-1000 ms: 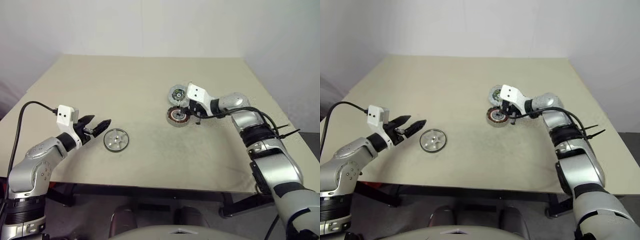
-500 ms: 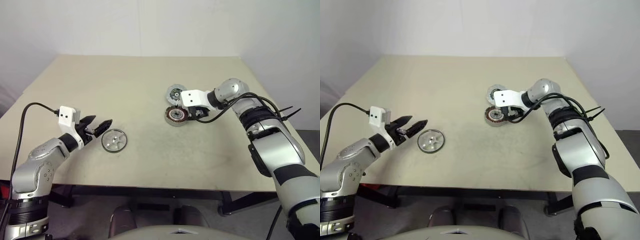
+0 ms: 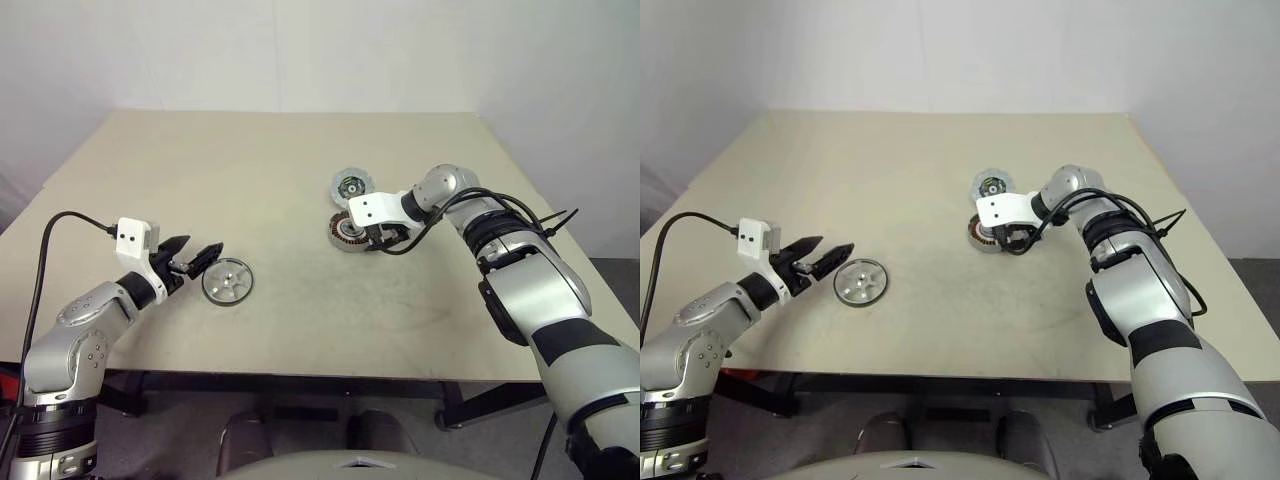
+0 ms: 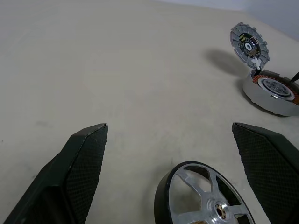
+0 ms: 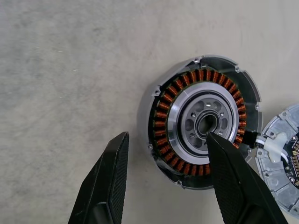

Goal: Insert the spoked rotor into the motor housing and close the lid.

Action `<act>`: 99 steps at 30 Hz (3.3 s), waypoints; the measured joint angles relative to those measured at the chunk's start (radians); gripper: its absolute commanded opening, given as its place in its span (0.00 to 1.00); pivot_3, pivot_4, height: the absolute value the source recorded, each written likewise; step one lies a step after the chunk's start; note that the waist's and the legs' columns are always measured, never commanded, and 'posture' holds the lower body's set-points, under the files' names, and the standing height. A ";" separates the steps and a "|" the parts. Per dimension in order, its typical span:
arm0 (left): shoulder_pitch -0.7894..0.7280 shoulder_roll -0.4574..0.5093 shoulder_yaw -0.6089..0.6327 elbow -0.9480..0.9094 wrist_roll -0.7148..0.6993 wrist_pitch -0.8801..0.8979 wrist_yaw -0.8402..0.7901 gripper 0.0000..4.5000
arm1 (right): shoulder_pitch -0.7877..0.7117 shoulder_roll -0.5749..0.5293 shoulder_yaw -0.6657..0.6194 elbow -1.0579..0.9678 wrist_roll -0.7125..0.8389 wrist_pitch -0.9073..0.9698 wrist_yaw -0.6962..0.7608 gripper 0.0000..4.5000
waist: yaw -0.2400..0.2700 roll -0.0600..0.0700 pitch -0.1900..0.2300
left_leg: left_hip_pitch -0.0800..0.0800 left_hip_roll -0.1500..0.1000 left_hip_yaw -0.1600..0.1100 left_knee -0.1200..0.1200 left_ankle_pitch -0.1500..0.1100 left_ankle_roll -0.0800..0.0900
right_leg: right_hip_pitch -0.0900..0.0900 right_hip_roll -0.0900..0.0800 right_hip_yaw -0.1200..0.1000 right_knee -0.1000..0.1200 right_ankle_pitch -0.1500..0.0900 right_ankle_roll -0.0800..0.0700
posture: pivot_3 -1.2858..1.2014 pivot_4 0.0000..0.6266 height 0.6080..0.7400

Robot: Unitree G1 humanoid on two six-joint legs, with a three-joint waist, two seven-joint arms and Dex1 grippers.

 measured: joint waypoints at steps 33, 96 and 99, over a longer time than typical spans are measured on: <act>0.010 -0.016 0.000 -0.011 0.000 -0.002 0.019 1.00 | -0.059 0.038 0.077 0.065 -0.158 -0.047 -0.065 1.00 | -0.001 0.000 0.000 | 0.000 0.000 0.000 0.000 0.000 0.000 | 0.000 0.000 0.000 0.001 0.000 0.000 | 0.52 0.00 1.00; 0.041 -0.022 0.001 -0.030 -0.002 -0.008 0.032 1.00 | -0.057 0.089 0.077 0.083 -0.164 -0.038 -0.068 0.46 | -0.001 0.000 0.000 | 0.002 0.001 0.000 0.000 0.000 0.000 | 0.000 0.000 0.000 0.002 -0.001 -0.001 | 0.52 0.00 1.00; 0.041 -0.022 0.001 -0.030 -0.002 -0.008 0.032 1.00 | -0.052 0.091 0.064 0.076 -0.136 -0.057 -0.030 0.46 | -0.004 0.000 0.000 | 0.001 0.001 0.000 0.000 0.000 0.000 | 0.000 0.000 0.000 0.002 -0.001 -0.001 | 0.52 0.00 1.00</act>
